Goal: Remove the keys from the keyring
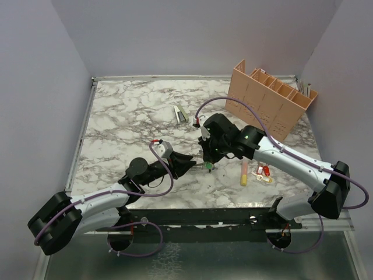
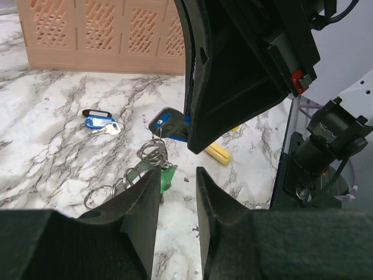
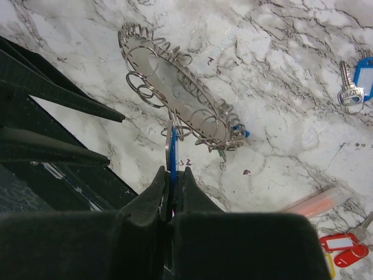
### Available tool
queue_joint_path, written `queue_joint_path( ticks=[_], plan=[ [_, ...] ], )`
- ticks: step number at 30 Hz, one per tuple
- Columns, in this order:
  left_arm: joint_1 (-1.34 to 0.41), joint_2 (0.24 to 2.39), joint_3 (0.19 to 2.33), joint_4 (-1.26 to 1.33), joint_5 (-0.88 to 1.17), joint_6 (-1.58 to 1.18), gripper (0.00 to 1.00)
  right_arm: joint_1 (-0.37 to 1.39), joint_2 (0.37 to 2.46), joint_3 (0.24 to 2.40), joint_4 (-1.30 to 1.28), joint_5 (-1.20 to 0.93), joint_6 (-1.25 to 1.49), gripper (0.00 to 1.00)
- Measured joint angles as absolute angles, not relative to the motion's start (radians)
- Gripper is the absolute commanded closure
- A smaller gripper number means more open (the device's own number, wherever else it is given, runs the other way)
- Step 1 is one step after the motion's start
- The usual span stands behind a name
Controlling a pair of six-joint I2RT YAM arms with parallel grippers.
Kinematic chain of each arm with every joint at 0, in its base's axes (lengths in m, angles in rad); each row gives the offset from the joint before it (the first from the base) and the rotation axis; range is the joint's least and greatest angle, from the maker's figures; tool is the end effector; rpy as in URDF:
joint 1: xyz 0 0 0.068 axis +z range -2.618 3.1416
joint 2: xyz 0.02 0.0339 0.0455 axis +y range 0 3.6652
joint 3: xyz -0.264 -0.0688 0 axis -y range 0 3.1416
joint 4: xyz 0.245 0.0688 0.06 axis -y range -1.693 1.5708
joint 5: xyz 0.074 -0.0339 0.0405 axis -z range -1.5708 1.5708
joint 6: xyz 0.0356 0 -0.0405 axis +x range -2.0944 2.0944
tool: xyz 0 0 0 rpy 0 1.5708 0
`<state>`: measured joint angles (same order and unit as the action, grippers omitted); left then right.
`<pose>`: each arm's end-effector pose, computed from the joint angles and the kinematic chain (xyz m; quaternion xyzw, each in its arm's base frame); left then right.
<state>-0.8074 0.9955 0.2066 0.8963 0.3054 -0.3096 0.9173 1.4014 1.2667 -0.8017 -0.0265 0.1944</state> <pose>0.1298 -0.1511 0.2150 0.2724 0.6121 -0.4759 0.5698 0.1763 0.2318 0.3120 -0.3398 0.8872 0.1753 0.2583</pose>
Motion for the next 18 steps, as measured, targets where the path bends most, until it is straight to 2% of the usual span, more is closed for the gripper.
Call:
queue_joint_path(
  ticks=[18],
  plan=[
    [-0.816, 1.045, 0.213, 0.871, 0.279, -0.309, 0.65, 0.934, 1.409, 1.276, -0.802, -0.013, 0.219, 1.00]
  ],
)
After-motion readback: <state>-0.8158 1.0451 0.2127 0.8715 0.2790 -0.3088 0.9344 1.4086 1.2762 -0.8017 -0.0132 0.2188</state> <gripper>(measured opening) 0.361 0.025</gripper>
